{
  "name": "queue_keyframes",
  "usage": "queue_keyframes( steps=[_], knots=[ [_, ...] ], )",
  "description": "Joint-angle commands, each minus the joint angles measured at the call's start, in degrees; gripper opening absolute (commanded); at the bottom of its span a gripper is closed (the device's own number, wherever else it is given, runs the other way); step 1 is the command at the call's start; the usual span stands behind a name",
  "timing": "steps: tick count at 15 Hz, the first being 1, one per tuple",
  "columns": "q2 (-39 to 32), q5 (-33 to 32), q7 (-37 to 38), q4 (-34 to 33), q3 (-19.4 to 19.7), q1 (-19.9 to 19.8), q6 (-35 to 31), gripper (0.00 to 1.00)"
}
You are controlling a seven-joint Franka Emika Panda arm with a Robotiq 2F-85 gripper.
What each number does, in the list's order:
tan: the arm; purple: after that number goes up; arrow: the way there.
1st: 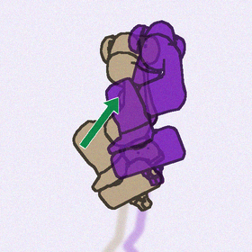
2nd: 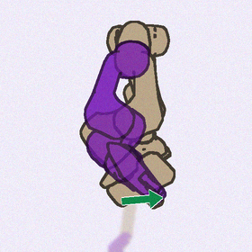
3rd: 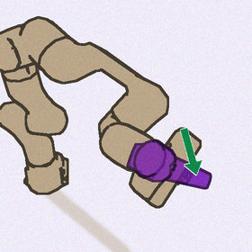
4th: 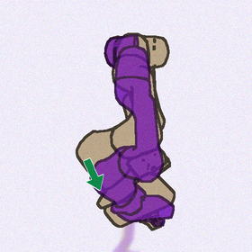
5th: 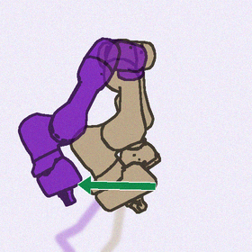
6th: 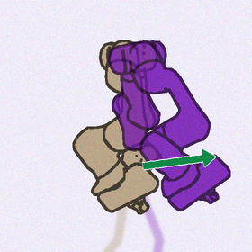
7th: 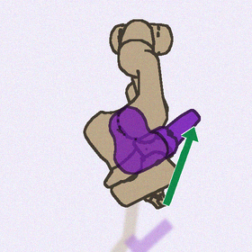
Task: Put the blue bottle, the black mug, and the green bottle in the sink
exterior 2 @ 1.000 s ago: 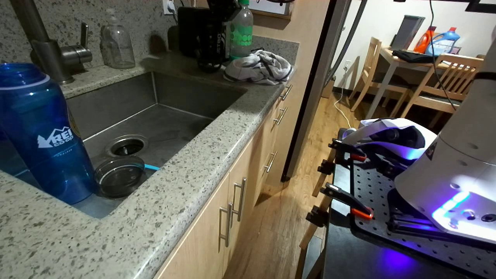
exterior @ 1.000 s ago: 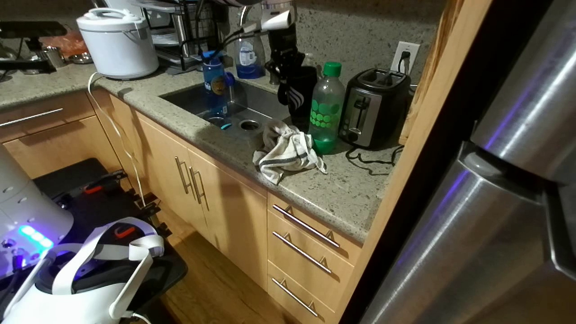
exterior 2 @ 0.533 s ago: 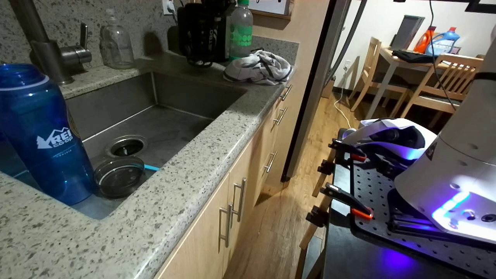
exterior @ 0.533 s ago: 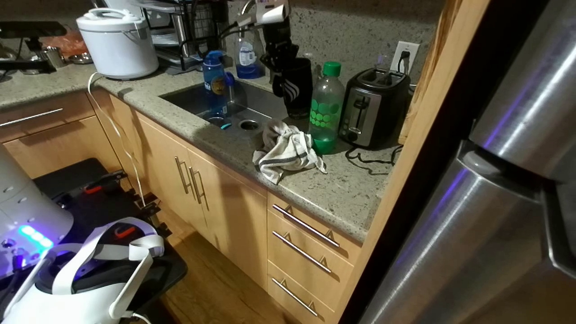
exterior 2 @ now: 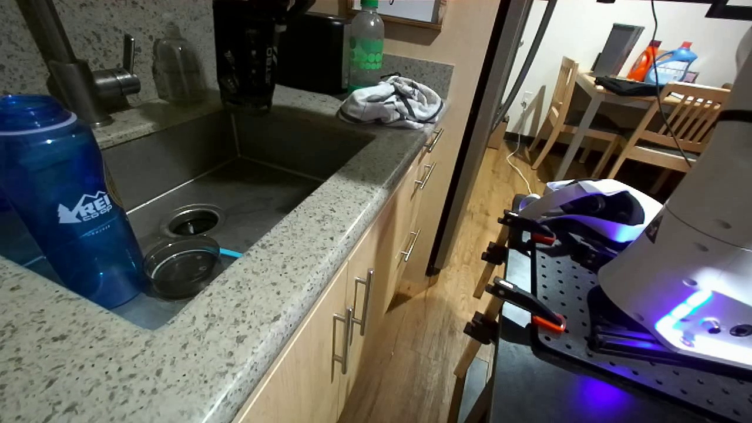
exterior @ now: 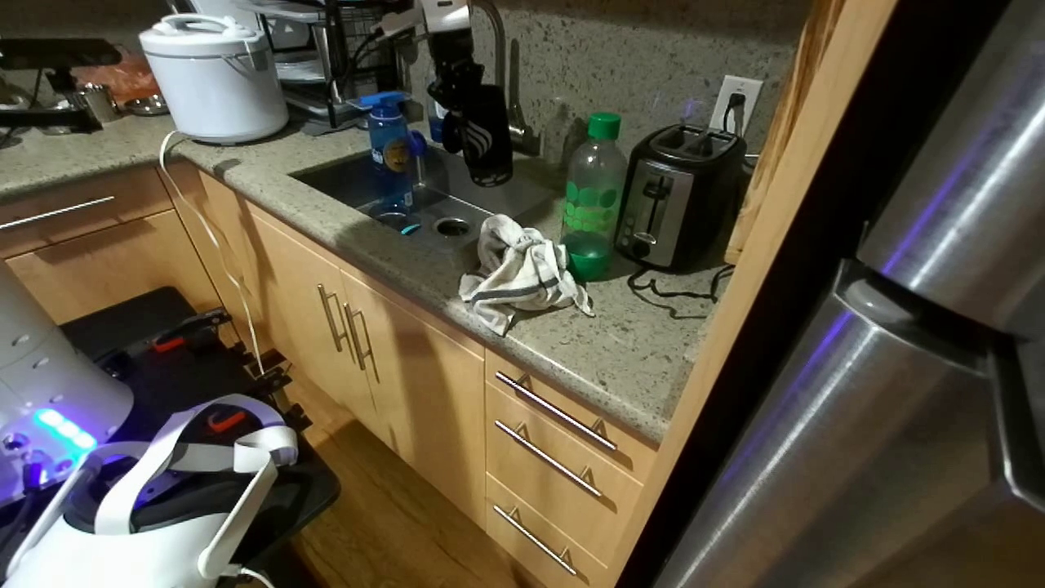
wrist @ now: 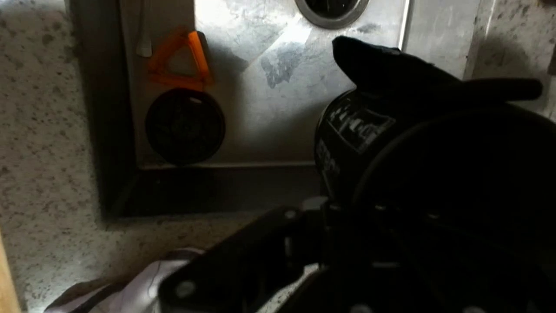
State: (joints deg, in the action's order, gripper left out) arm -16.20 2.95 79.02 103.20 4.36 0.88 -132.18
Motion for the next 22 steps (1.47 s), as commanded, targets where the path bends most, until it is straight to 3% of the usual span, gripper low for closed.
queue_keyframes(
  steps=[1, 9, 17, 22],
  knots=[
    [-1.14, 0.10, -1.89, -1.54, -0.54, 0.61, 1.91, 0.03],
    [-10.63, -3.19, -1.06, -10.18, 0.06, 2.05, 12.73, 0.03],
    [-19.03, -2.44, -1.43, -17.21, 0.28, 2.08, 17.25, 0.03],
    [-24.21, -1.60, -1.44, -25.28, 0.21, 1.76, 20.47, 0.03]
  ],
)
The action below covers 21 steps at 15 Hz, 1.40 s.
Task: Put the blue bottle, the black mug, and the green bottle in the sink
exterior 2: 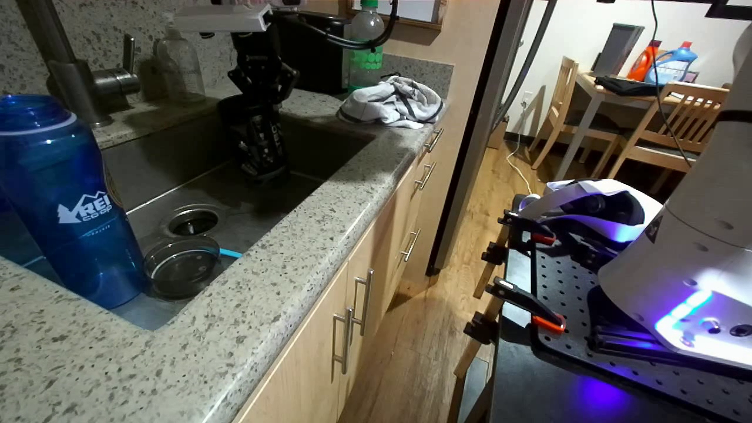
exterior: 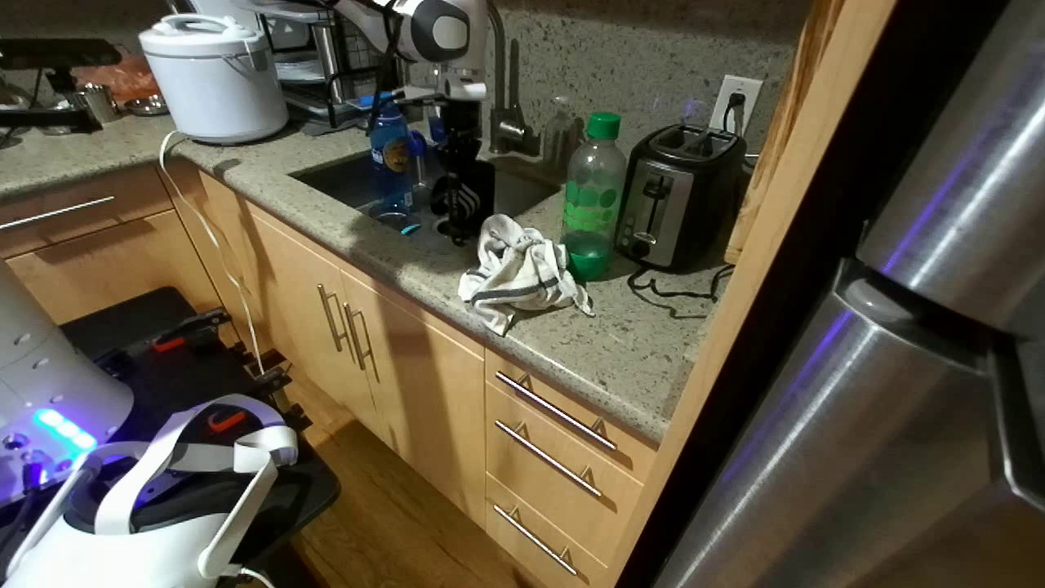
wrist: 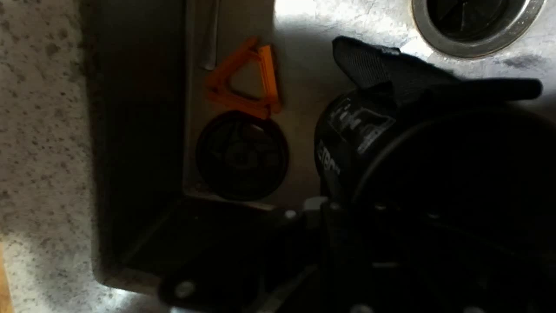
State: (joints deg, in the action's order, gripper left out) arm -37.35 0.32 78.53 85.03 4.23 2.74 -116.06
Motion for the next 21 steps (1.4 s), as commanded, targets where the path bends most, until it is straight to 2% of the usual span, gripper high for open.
queue_keyframes(
  steps=[1, 9, 10, 11, 15, 16, 21],
  knots=[
    [-4.23, 1.08, -0.94, -9.67, 0.38, -0.20, 5.62, 0.03],
    [-14.82, 1.17, -1.58, -32.98, 0.16, -1.52, 19.24, 0.03],
    [-14.68, 1.58, -2.53, -33.74, -0.32, -1.82, 20.03, 0.03],
    [-12.18, 0.63, -0.84, -27.45, 0.63, -0.84, 16.30, 0.03],
    [-13.09, 0.67, -0.91, -28.28, 0.64, -0.87, 16.57, 0.06],
    [-13.94, 0.60, 0.10, -29.11, 0.81, -0.57, 16.42, 0.03],
    [-18.37, 0.98, 1.20, -34.69, 0.70, -0.52, 16.41, 0.02]
  ],
)
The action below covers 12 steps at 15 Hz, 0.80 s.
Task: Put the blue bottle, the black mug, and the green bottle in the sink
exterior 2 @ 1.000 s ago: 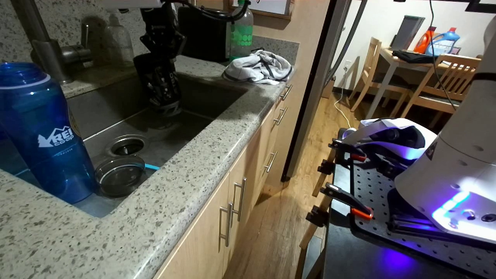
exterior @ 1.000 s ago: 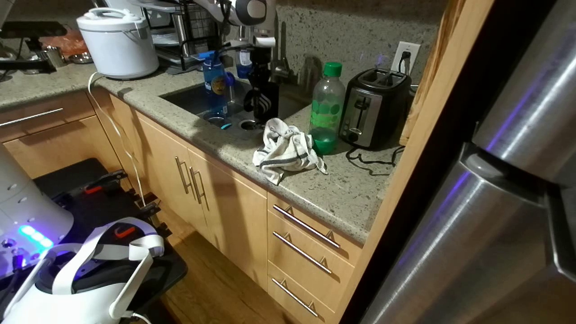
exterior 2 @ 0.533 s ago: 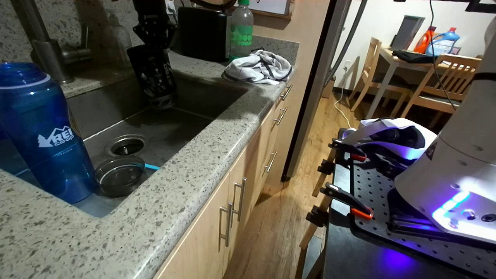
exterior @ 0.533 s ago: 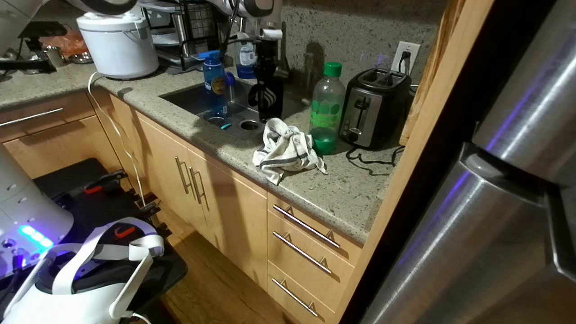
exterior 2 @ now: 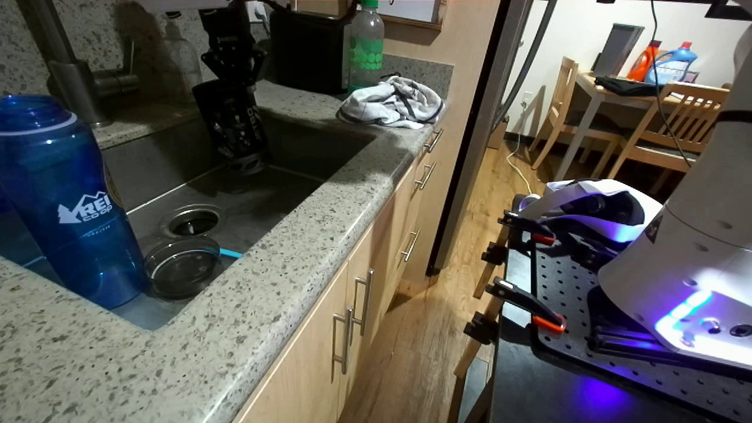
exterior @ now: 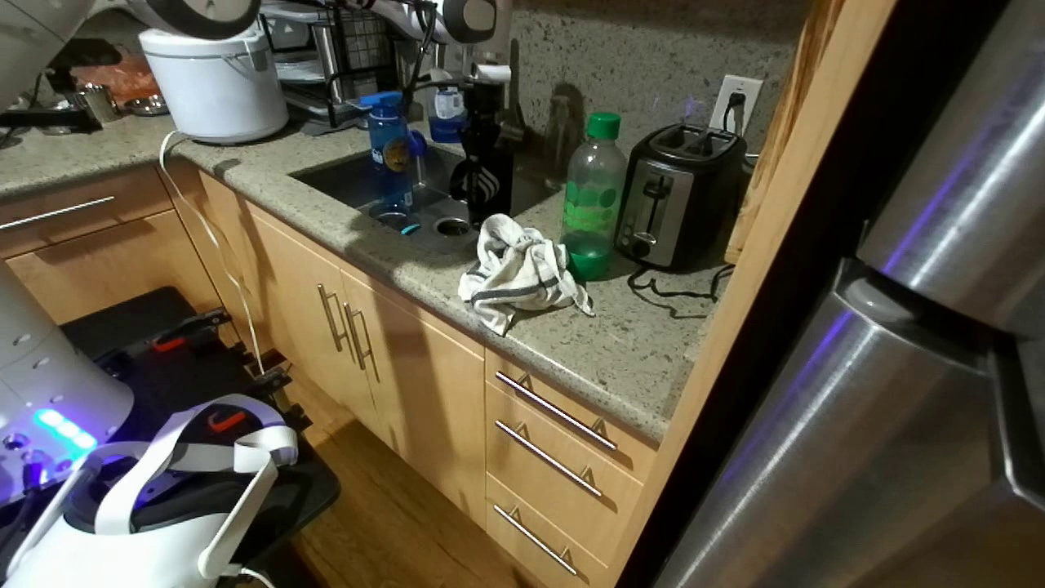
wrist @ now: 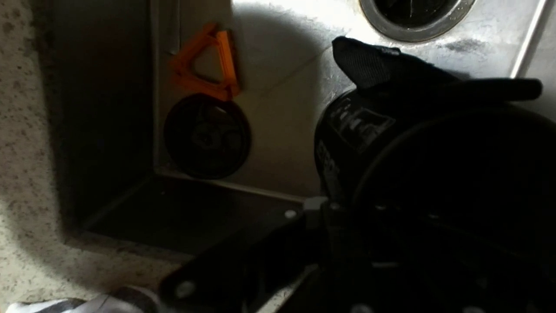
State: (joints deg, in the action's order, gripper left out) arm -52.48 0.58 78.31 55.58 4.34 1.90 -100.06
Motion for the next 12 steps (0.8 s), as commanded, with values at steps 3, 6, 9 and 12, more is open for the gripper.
queue_keyframes(
  steps=[3, 6, 9, 12],
  knots=[
    [-6.29, 1.04, 2.03, -8.49, 0.39, 0.00, -0.42, 0.02],
    [-8.65, 1.52, 1.80, -11.07, 0.11, -0.41, -0.09, 0.02],
    [-10.34, 1.21, 1.85, -13.17, -0.26, -0.88, -0.37, 0.02],
    [-11.61, 1.32, 1.81, -15.35, -0.32, -1.40, -0.46, 0.02]
  ],
)
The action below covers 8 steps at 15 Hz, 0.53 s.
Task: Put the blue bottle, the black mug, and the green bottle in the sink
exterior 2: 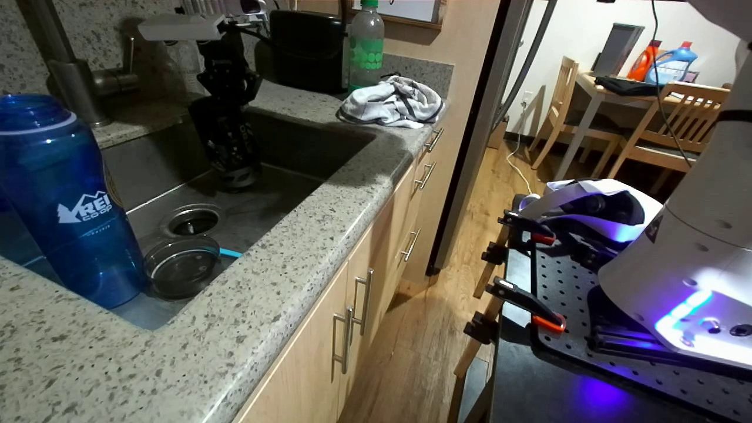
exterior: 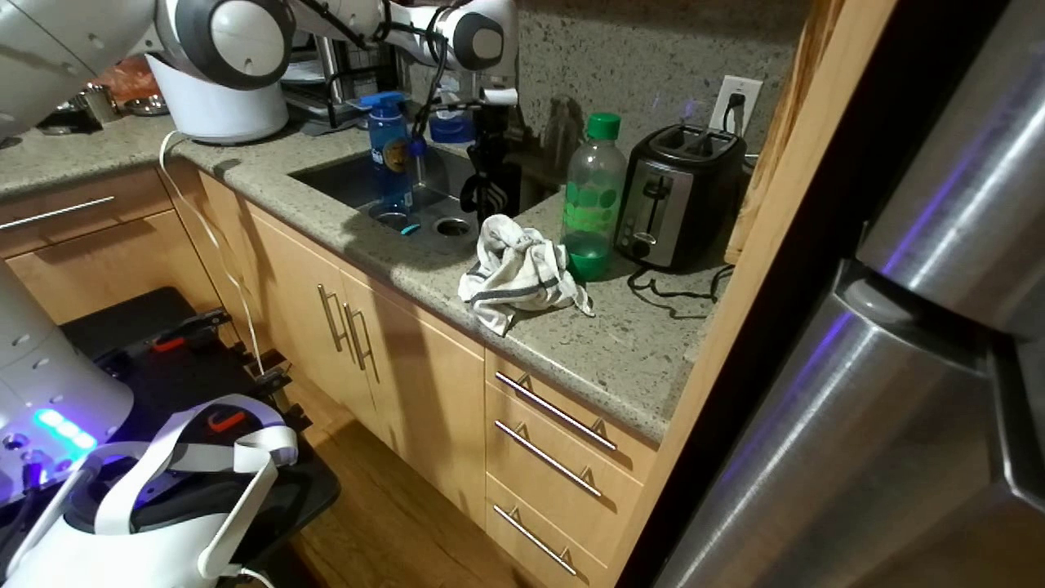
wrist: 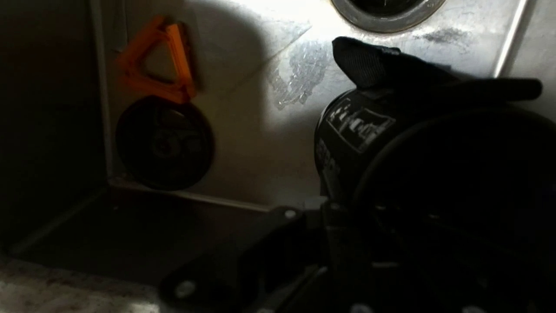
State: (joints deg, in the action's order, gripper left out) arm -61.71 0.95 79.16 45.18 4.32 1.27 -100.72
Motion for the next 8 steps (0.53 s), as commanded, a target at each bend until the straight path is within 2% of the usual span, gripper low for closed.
queue_keyframes(
  steps=[1, 8],
  knots=[
    [-2.68, 0.98, 0.94, -5.56, -0.34, -0.94, 0.14, 0.02],
    [-4.95, 2.74, 0.00, -7.48, -2.06, -2.31, 0.15, 0.02]
  ],
)
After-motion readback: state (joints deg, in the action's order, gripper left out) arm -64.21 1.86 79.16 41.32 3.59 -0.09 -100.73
